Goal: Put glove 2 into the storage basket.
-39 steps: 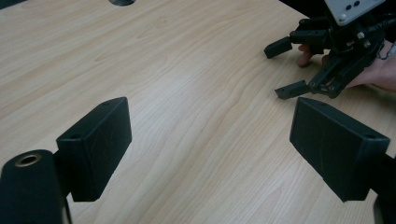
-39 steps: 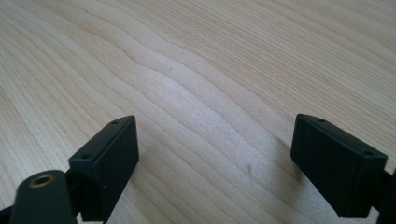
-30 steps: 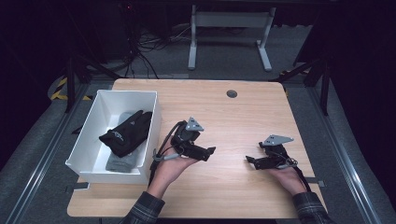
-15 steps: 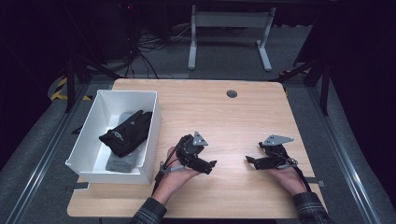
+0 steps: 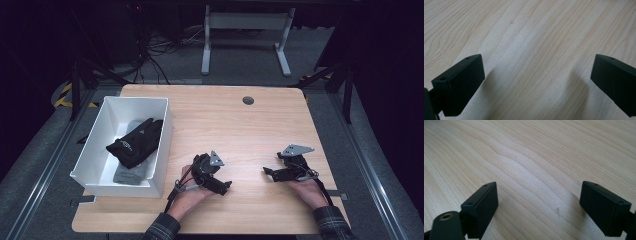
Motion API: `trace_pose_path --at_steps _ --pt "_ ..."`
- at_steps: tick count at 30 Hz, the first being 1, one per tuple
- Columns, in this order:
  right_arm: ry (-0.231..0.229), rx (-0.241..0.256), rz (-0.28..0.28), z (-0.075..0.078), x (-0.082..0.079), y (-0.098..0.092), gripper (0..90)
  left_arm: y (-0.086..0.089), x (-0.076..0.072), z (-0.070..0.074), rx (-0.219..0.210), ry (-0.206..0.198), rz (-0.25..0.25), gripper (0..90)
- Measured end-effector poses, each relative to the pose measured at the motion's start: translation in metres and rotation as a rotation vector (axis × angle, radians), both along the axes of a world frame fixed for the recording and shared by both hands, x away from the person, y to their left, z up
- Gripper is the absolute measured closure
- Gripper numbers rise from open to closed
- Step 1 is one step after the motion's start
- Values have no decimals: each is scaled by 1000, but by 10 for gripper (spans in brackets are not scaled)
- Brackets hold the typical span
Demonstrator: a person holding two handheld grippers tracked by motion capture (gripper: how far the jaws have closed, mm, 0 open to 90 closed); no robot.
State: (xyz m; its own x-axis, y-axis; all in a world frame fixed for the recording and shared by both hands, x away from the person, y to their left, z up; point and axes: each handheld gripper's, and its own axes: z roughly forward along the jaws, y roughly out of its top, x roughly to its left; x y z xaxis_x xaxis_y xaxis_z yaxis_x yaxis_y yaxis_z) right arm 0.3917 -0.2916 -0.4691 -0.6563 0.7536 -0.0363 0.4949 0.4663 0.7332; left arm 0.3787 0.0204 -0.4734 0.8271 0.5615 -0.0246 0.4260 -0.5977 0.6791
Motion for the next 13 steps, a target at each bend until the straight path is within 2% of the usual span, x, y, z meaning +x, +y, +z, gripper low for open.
trace_pose_path --at_steps 4,13 --pt "0 1 1 0 0 0 153 2 1 -3 -4 -17 4 0" --pt "0 1 1 0 0 0 153 2 2 -3 -4 -11 -23 2"
